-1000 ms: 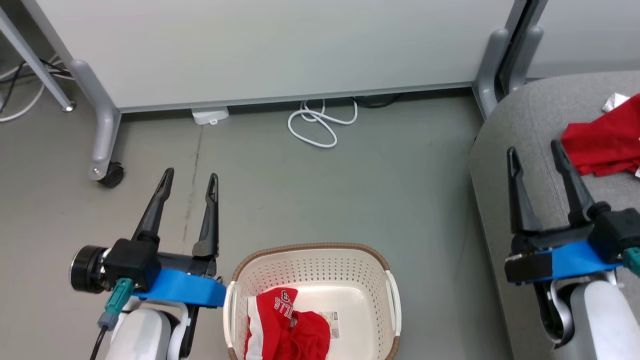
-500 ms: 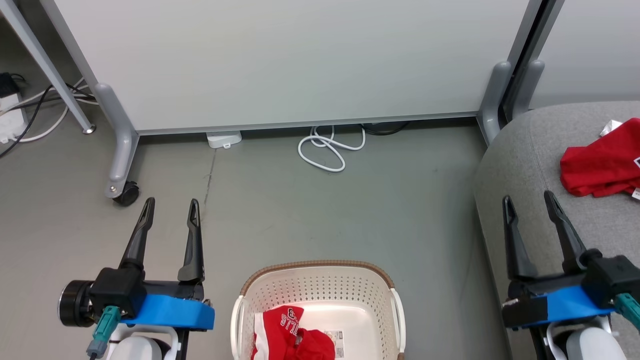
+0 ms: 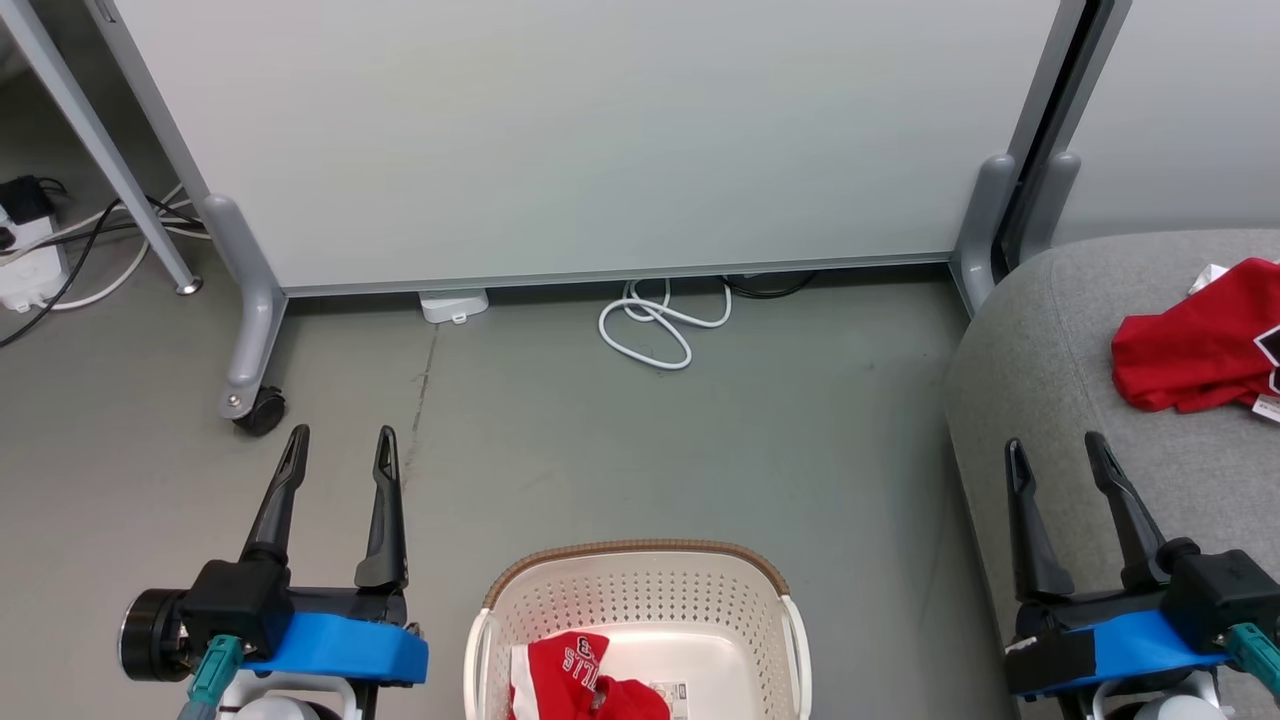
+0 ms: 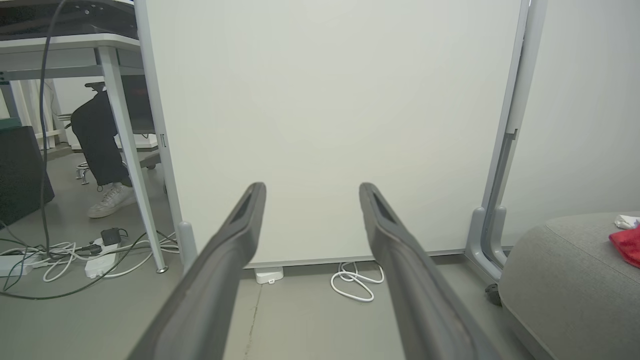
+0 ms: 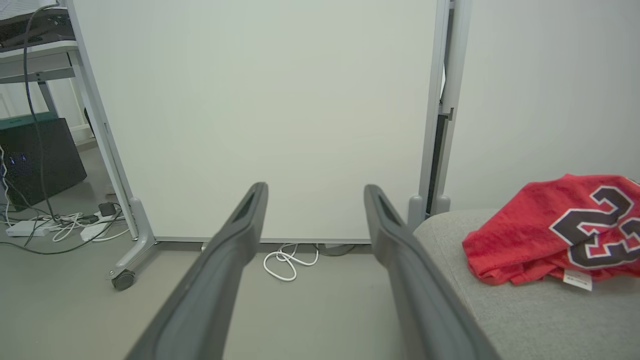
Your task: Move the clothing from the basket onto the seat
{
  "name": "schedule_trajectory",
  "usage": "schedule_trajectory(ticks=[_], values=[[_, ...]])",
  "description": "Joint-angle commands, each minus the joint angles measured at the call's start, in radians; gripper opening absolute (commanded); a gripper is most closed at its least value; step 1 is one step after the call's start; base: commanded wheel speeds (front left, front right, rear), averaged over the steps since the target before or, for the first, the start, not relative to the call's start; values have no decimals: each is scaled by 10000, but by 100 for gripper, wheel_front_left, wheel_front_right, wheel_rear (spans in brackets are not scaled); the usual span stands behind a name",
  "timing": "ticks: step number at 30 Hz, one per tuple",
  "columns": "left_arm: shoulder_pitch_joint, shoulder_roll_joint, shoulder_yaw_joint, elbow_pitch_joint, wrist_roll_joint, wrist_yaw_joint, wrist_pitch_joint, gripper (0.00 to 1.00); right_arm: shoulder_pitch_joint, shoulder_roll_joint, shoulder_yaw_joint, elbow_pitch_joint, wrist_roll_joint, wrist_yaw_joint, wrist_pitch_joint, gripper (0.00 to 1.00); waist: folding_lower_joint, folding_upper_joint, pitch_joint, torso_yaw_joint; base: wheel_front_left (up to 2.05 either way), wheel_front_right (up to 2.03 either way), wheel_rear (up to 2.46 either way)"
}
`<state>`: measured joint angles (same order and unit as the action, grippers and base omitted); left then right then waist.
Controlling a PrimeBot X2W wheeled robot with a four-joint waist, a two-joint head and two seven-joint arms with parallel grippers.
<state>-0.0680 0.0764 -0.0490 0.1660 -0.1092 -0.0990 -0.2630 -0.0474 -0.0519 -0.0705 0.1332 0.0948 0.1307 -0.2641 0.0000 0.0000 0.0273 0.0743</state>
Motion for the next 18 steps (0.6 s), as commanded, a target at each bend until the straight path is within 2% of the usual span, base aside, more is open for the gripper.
schedule_trajectory(ticks=[1, 18], values=[[39, -16, 47, 14, 46, -40, -27, 100, 119, 22, 25, 16, 49, 1, -6, 100, 0, 0, -15, 7, 0, 0, 0], [92, -130, 265, 38, 230, -175, -27, 100, -31, 22, 246, 135, 246, 1, -5, 100, 0, 0, -33, -30, 0, 0, 0]])
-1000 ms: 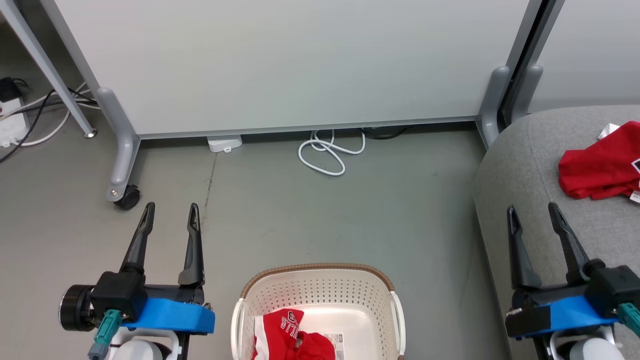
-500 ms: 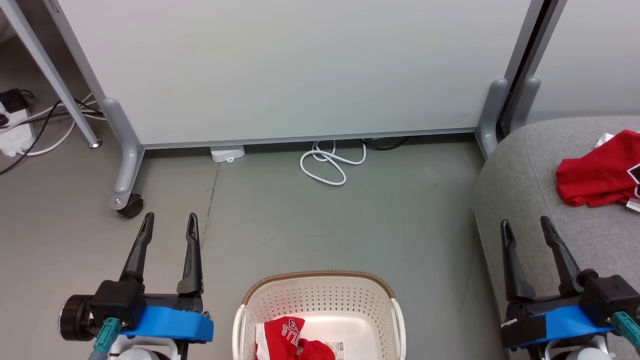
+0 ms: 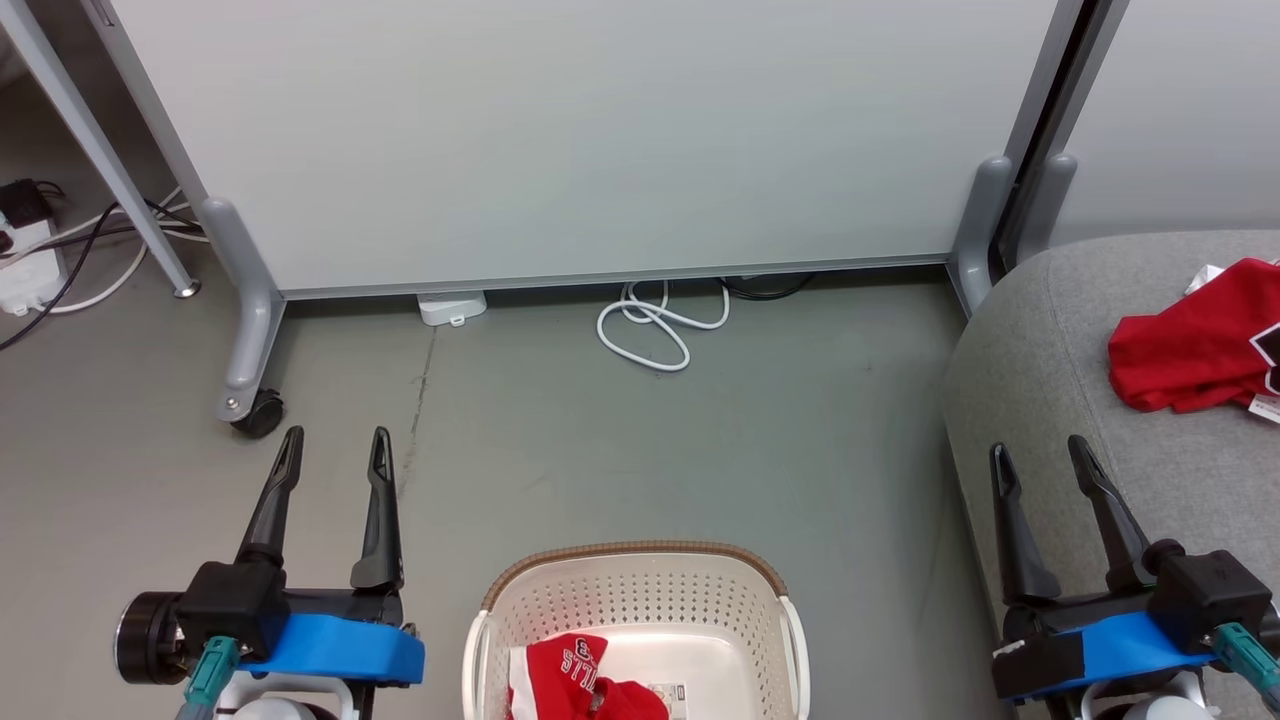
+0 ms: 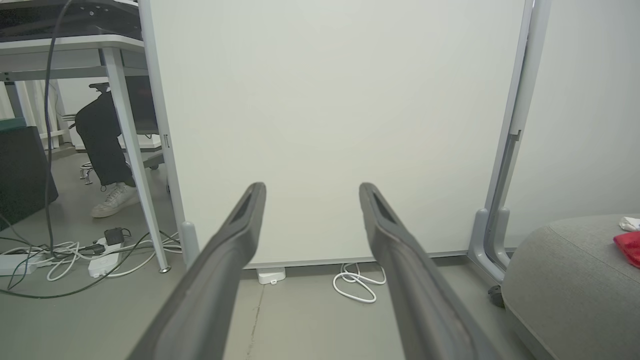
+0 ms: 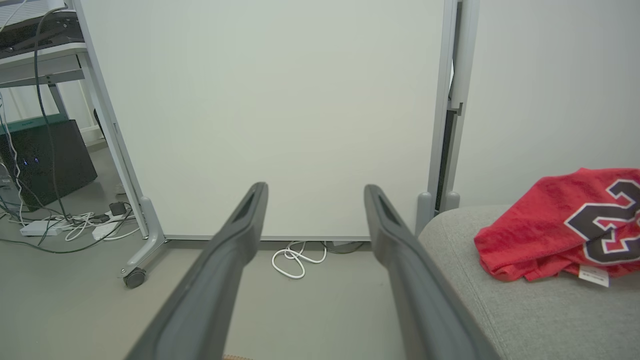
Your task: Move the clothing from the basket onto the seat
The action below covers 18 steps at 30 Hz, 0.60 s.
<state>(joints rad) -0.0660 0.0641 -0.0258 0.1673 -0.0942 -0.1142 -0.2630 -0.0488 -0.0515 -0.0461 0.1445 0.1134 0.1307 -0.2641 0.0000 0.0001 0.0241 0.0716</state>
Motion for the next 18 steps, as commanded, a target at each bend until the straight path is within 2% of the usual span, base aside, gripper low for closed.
schedule_trajectory(ticks=[1, 11, 18], values=[[72, -10, 36, 33, 81, -34, -27, 100, -26, 19, 8, 33, 59, 3, -5, 100, 0, -1, -5, -9, 0, 0, 0], [5, -42, 1, 87, 148, -88, -27, 100, -106, 18, 78, 56, 63, 3, -5, 100, 0, -1, 16, -79, 0, 0, 0], [-486, 91, -477, 415, 243, -149, -27, 100, -334, 18, 191, 15, 27, 1, -5, 100, 0, -1, 271, -179, 0, 0, 0]])
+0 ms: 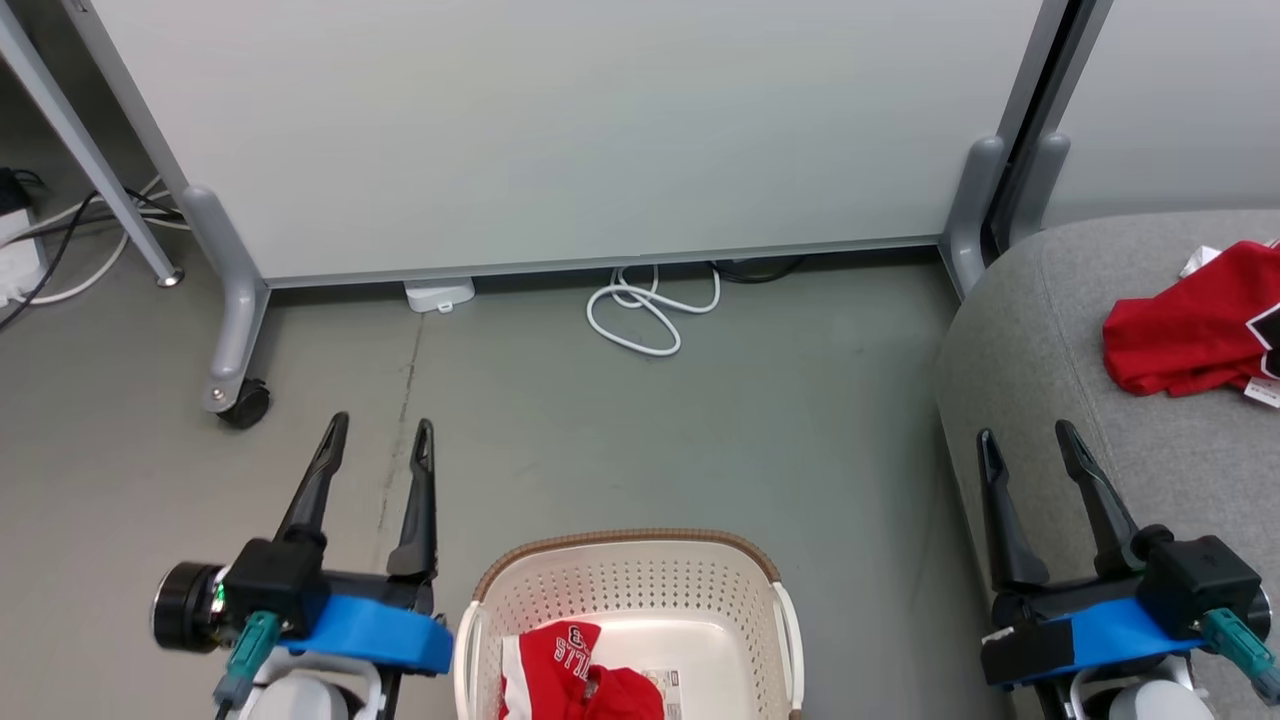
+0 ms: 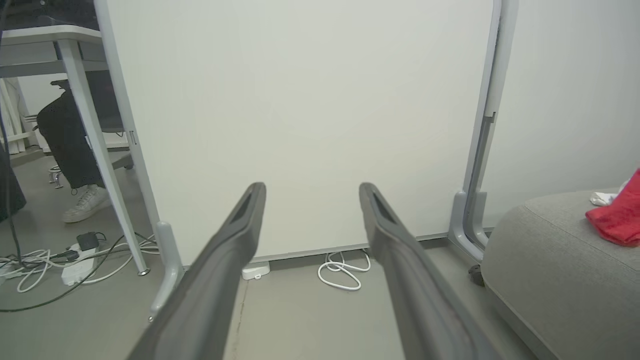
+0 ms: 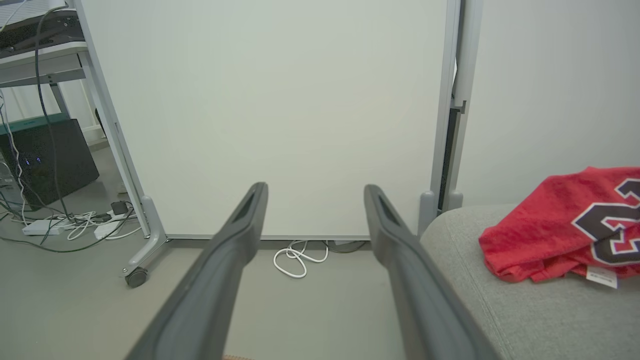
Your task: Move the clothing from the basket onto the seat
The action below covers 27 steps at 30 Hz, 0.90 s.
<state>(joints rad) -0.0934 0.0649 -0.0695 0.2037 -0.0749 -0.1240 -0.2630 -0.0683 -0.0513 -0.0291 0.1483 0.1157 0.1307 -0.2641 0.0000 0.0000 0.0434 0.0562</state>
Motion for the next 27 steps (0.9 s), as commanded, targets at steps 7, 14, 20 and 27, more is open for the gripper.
schedule_trajectory(ticks=[7, 14, 20, 27], values=[[-1386, 646, -1336, 1152, -177, -70, -27, 100, -697, 13, 290, -103, -74, 1, -5, 100, 0, 0, 775, -215, 0, 0, 0], [-2808, 1248, -3007, 2690, -663, -67, -27, 100, -1499, 10, 498, -245, -318, 1, -5, 100, 0, 0, 1852, -541, 0, 0, 0], [-4021, 1577, -4519, 4024, -1057, -67, -27, 100, -2087, 10, 566, -399, -515, 1, -5, 100, 0, 0, 2830, -791, 0, 0, 0], [-5283, 1752, -6361, 5633, -1388, -66, -27, 100, -2599, 10, 693, -537, -590, 1, -5, 100, 0, 0, 3841, -1011, 0, 0, 0]])
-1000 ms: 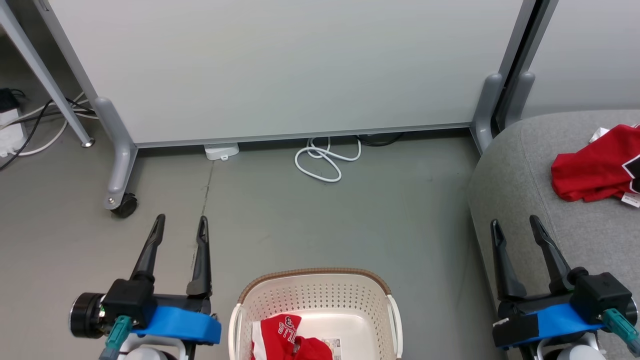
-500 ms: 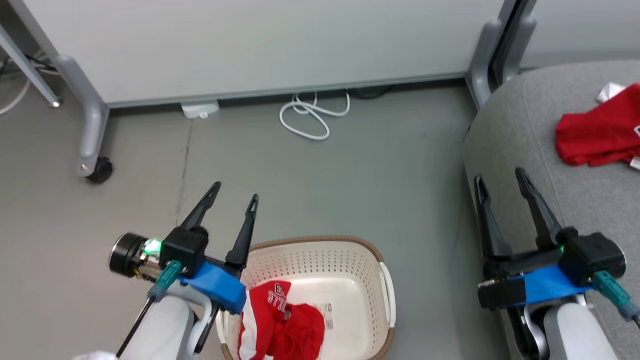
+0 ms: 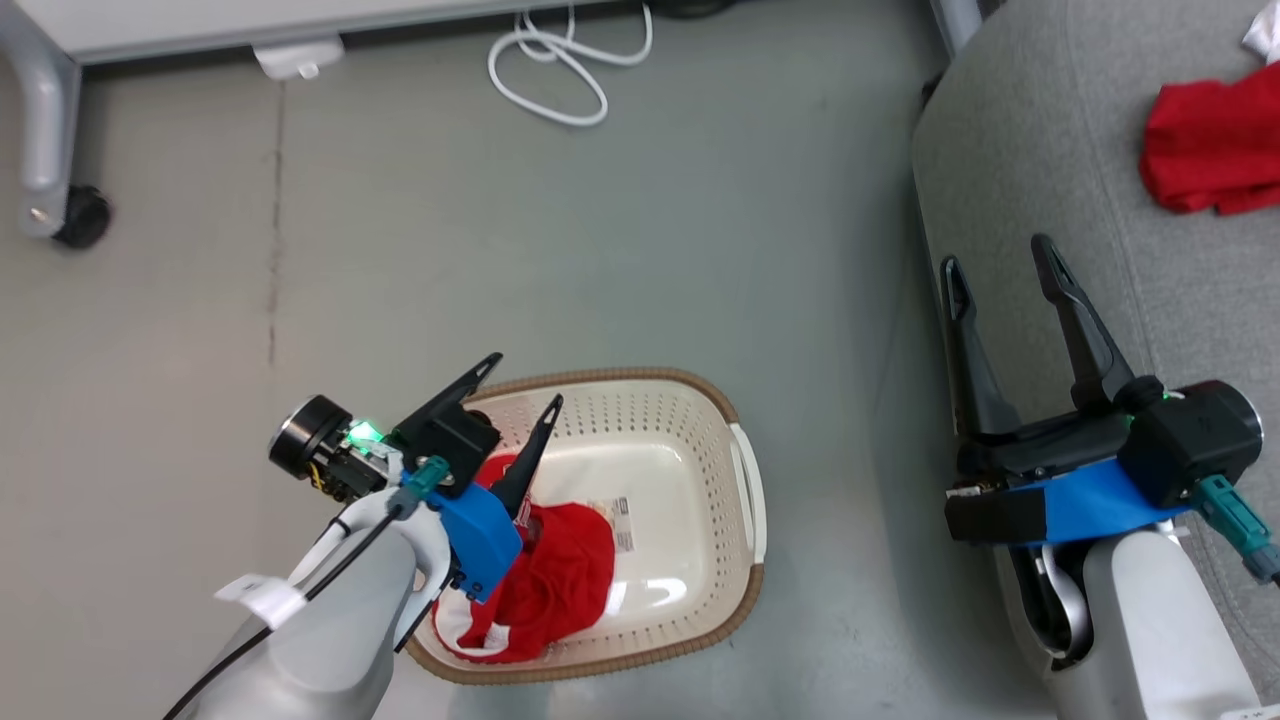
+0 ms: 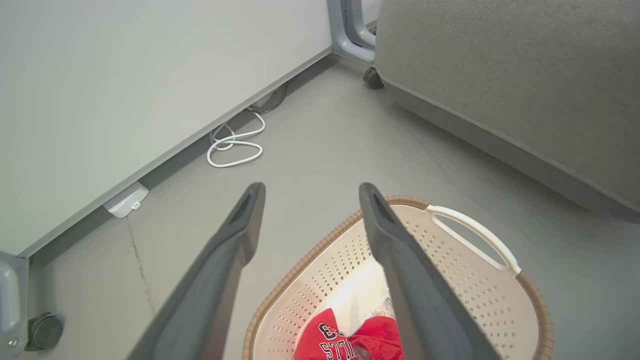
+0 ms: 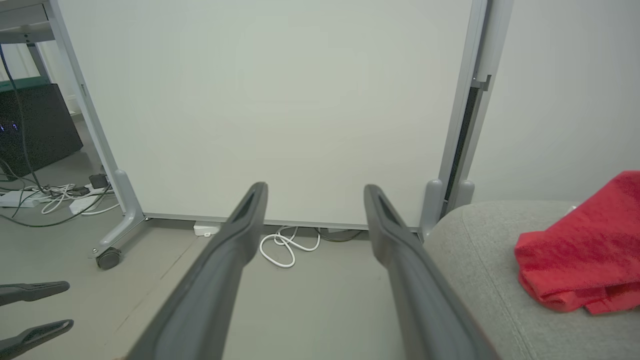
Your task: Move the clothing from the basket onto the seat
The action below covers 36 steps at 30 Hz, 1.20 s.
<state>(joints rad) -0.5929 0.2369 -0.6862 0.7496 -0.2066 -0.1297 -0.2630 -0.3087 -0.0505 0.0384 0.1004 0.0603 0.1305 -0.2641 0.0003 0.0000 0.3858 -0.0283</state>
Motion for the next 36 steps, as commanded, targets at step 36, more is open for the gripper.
schedule_trajectory(ticks=[36], values=[[-3461, -303, -5920, 3968, -3372, -10, 2415, 100, -1862, -106, 207, -1554, -414, 5, -5, 100, -3, 0, 4952, -755, 0, 0, 0]])
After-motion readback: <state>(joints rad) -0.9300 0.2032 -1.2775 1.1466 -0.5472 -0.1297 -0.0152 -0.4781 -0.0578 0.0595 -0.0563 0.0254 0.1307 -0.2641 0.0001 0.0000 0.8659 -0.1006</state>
